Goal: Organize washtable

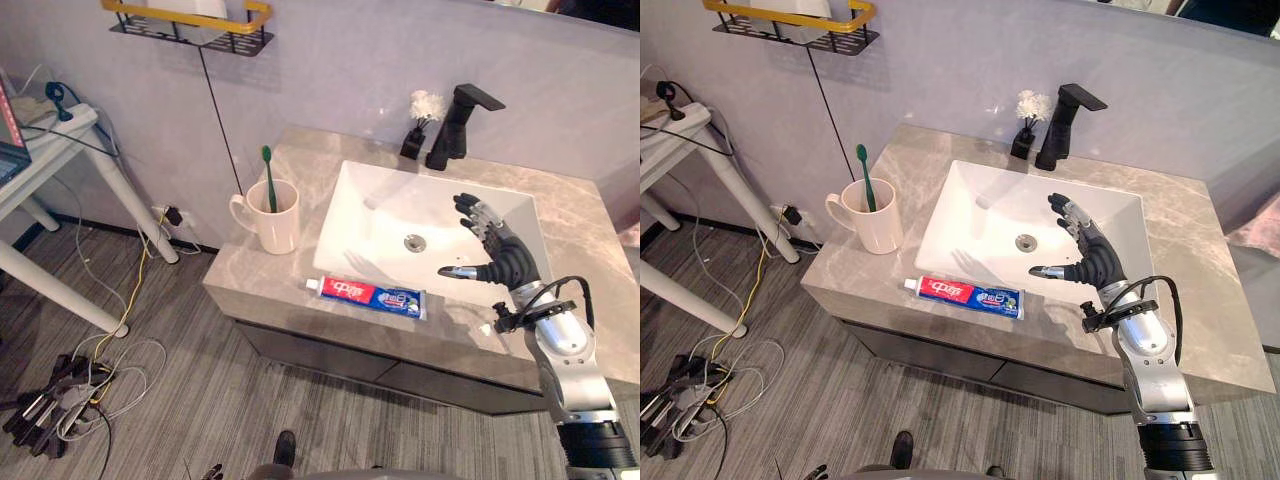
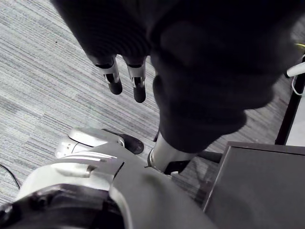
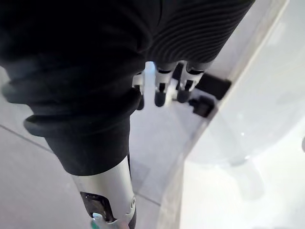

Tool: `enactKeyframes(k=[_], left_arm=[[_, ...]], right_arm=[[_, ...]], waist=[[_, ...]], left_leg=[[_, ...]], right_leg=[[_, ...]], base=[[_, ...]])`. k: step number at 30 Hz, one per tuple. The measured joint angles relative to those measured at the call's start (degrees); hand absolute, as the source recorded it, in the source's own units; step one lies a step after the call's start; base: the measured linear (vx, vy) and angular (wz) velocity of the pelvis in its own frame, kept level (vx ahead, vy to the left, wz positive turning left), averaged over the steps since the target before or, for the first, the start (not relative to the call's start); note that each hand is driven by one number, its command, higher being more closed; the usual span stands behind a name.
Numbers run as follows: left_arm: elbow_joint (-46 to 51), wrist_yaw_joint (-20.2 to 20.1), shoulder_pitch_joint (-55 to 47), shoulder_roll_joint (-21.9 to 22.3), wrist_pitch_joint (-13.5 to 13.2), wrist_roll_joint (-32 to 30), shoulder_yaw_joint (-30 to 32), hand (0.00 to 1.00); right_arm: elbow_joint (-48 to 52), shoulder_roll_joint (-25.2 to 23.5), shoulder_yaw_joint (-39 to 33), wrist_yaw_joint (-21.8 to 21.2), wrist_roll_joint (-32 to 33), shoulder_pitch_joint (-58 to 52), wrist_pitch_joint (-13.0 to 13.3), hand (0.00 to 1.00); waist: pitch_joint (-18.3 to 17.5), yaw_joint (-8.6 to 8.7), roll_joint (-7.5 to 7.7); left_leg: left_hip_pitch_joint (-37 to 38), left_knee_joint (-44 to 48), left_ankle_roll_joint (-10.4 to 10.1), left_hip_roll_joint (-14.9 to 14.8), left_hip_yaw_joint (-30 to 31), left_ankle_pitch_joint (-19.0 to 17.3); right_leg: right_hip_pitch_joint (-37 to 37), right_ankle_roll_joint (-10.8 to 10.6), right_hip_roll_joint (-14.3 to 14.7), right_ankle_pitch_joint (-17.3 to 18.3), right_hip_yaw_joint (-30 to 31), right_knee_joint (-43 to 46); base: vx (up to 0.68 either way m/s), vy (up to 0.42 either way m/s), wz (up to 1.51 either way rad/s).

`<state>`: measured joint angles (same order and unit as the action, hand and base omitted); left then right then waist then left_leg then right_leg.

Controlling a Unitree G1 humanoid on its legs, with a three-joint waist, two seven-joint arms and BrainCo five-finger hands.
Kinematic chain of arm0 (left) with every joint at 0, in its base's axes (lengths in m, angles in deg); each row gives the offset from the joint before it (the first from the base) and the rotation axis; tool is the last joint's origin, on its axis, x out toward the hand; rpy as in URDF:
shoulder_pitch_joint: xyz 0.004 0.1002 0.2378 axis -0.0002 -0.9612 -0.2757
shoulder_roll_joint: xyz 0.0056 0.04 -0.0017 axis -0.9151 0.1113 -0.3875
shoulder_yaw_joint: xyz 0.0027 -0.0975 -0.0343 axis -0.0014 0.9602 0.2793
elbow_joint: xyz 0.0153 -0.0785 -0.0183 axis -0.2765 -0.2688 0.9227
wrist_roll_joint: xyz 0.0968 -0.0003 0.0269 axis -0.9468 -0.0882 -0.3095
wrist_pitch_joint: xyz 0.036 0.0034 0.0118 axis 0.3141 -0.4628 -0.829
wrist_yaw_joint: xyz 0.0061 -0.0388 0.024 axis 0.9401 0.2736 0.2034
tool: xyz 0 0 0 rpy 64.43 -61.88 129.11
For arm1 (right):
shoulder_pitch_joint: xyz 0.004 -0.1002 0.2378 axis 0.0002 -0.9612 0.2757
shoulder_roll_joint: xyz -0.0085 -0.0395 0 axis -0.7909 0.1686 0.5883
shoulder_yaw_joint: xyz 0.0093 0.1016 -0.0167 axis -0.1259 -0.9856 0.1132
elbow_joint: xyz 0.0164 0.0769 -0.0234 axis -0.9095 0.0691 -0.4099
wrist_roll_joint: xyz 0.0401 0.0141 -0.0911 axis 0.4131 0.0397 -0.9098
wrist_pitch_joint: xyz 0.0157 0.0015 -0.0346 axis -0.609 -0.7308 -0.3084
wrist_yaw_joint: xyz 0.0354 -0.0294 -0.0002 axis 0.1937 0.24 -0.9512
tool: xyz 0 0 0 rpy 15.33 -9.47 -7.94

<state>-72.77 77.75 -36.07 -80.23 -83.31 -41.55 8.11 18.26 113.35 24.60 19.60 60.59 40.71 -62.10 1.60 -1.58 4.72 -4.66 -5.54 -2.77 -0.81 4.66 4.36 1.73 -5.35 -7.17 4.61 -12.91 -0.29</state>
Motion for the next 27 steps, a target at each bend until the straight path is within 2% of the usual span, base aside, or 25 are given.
enactKeyframes(k=[2, 11, 13, 20, 27], left_arm=[[0.17, -0.06, 0.07, 0.00, -0.09, 0.39, -0.01, 0.00], [0.03, -0.13, 0.06, -0.33, -0.04, 1.09, -0.05, 0.00], [0.11, -0.16, 0.11, -0.54, -0.03, 1.59, -0.05, 0.00], [0.15, -0.32, 0.10, -1.16, -0.06, 2.17, -0.10, 0.00], [0.14, -0.33, 0.13, -1.43, -0.12, 2.79, -0.68, 0.00]], right_arm=[[-0.12, 0.00, 1.66, -0.44, -0.08, -0.02, 0.00, 0.00], [-2.61, 0.20, 7.43, -1.68, -1.28, -0.08, 0.00, 0.00], [-3.79, 0.41, 9.32, -1.87, -1.33, -0.28, -0.04, 0.00], [-3.77, 1.89, 12.83, -4.05, -3.42, -0.06, 0.00, 0.00], [-3.78, 4.78, 14.48, -3.99, -5.06, 0.25, 0.16, 0.00]], waist=[[0.52, -0.93, 0.21], [3.04, -1.49, 0.76], [3.48, -2.49, 1.32], [4.26, -2.72, 2.52], [5.13, -2.74, 2.74]], left_leg=[[-0.05, -0.03, 0.00, -0.04, 0.13, 0.00], [-2.08, -0.37, -0.41, -0.08, 1.57, 0.55], [-2.30, -0.37, -0.41, -0.07, 1.63, 0.55], [-3.01, -0.35, -0.34, 0.00, 2.28, 0.65], [-3.02, -0.37, -0.34, -0.20, 2.50, 0.65]], right_leg=[[-0.02, 0.00, 0.04, 0.00, -0.05, 0.00], [-1.40, 0.01, 0.23, 0.02, -1.02, 0.17], [-1.53, 0.01, 0.23, 0.02, -1.08, 0.17], [-2.00, 0.01, 0.27, 0.01, -1.37, 0.26], [-2.08, 0.03, 0.45, -0.01, -1.31, 0.57]], base=[[0.00, 0.000, 0.00], [-0.06, -0.015, 0.07], [-0.01, -0.002, 0.02], [0.01, 0.000, 0.04], [0.00, -0.001, 0.00]])
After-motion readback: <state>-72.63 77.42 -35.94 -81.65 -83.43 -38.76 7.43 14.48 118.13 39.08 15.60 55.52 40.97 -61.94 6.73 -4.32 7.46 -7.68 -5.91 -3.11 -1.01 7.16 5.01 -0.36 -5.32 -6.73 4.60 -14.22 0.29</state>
